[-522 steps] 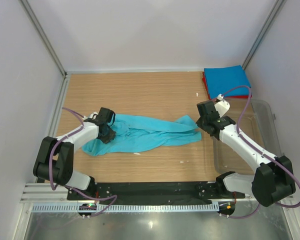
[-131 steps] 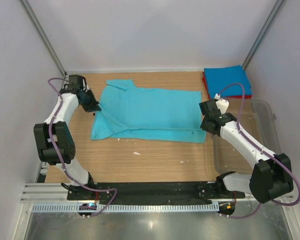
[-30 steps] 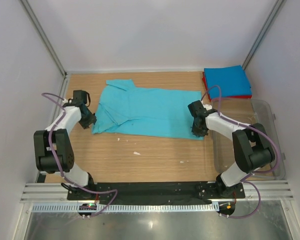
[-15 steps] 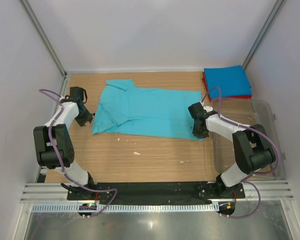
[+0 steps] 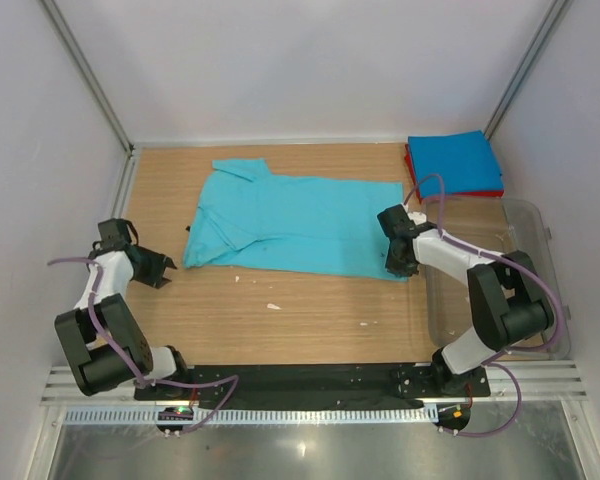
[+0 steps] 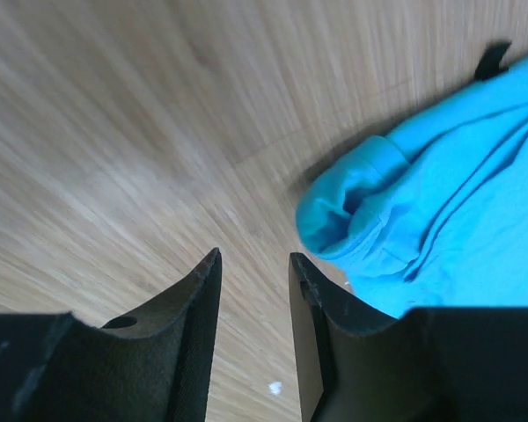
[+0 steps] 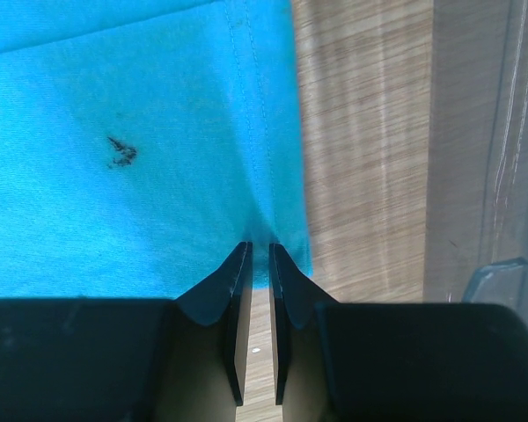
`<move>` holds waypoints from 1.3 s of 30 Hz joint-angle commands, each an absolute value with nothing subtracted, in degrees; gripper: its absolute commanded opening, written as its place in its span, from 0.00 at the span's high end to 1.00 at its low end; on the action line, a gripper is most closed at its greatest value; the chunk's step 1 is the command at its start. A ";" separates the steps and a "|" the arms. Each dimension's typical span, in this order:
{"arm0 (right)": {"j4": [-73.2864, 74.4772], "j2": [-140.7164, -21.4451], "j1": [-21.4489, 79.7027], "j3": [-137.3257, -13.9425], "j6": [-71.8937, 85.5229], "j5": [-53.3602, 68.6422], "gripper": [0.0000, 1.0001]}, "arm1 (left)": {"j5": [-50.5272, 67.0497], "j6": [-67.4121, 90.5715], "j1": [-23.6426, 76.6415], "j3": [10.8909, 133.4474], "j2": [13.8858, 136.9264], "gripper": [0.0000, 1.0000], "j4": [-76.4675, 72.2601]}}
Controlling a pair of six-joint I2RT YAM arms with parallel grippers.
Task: Fold and stack the t-shirts
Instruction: Fold the tshirt
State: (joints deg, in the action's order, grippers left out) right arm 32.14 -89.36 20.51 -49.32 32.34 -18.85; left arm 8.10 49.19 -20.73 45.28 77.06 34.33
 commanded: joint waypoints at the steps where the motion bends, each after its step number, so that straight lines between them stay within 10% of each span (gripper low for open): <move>1: 31.38 -86.40 20.74 -49.66 31.55 -18.99 0.81 | 17.75 59.14 -23.12 43.51 72.87 0.61 27.35; 29: 30.06 -87.63 20.74 -49.92 31.73 -18.72 0.81 | 15.91 81.47 -23.12 31.47 82.18 0.56 9.06; 39: 30.76 -87.54 20.74 -50.18 31.82 -19.68 0.81 | 15.47 80.78 -23.11 32.86 84.46 0.83 6.85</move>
